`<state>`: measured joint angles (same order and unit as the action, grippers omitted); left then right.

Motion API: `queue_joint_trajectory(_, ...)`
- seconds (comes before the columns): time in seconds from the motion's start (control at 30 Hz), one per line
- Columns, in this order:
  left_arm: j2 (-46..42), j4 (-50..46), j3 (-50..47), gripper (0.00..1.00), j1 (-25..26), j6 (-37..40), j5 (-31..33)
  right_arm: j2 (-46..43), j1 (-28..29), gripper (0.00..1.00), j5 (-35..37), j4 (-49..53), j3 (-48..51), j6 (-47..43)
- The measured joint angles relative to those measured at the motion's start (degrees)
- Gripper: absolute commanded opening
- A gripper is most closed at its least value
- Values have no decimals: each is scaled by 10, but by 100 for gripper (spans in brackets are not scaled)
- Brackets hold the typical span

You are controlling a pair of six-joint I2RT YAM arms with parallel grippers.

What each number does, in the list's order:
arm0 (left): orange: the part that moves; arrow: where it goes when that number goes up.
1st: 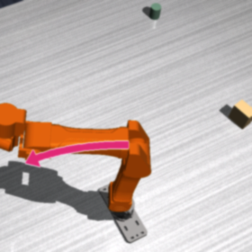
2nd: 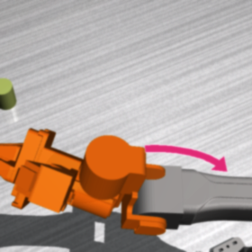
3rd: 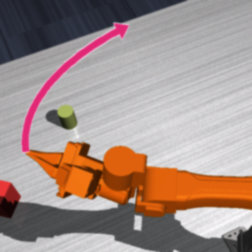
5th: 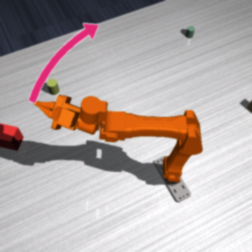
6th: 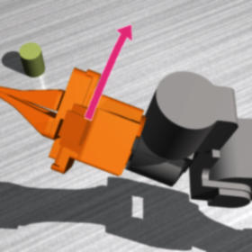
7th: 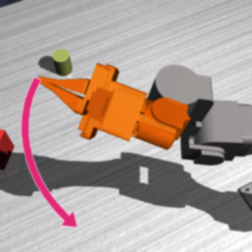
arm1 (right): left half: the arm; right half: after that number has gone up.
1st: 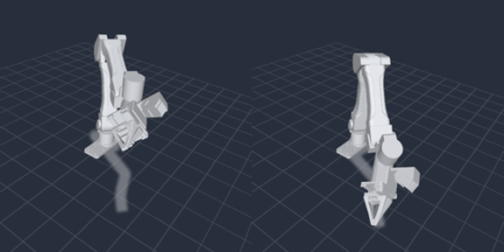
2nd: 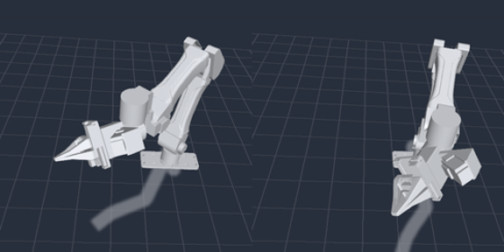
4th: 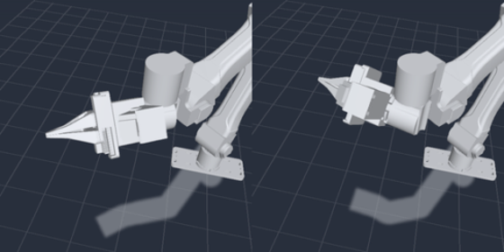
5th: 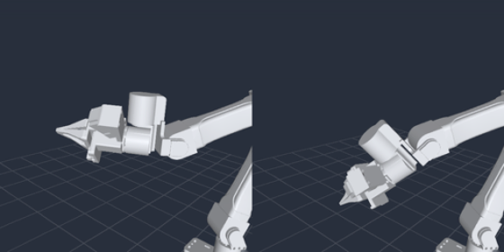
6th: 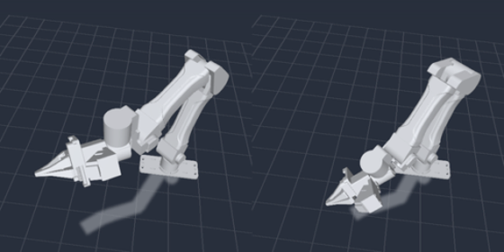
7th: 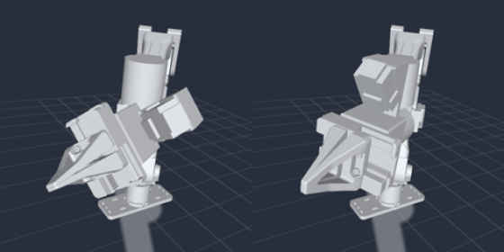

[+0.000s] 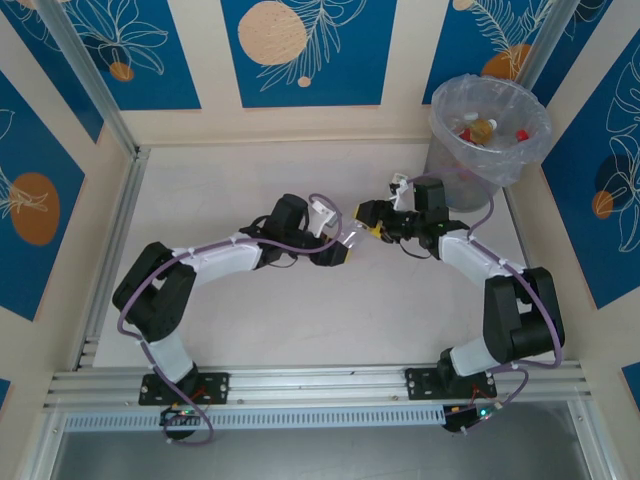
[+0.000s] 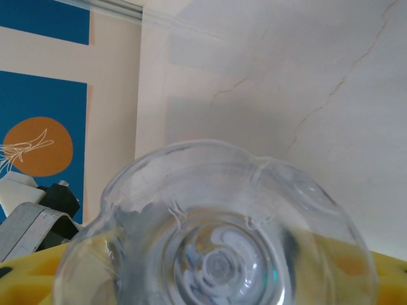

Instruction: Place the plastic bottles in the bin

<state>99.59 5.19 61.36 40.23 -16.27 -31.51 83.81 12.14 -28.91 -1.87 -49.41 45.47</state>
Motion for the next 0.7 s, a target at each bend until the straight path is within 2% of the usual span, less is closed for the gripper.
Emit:
queue_joint_trajectory(0.13,0,0,2,74,1,-3,-7,-9,0,58,2,0,0,-2)
queue_joint_trajectory(0.2,0,0,2,87,1,-7,-12,-16,0,58,3,3,0,-2)
queue_joint_trajectory(0.23,0,1,2,98,1,-9,-13,-20,-1,58,5,6,0,-3)
queue_joint_trajectory(0.43,-43,52,-37,100,0,-27,-13,-69,-35,58,39,35,-21,-17)
queue_joint_trajectory(0.6,-100,89,-66,99,-2,-33,30,-129,-100,58,129,43,-67,-38)
queue_joint_trajectory(0.7,-107,94,-67,99,-3,-34,52,-163,-132,57,208,37,-94,-67)
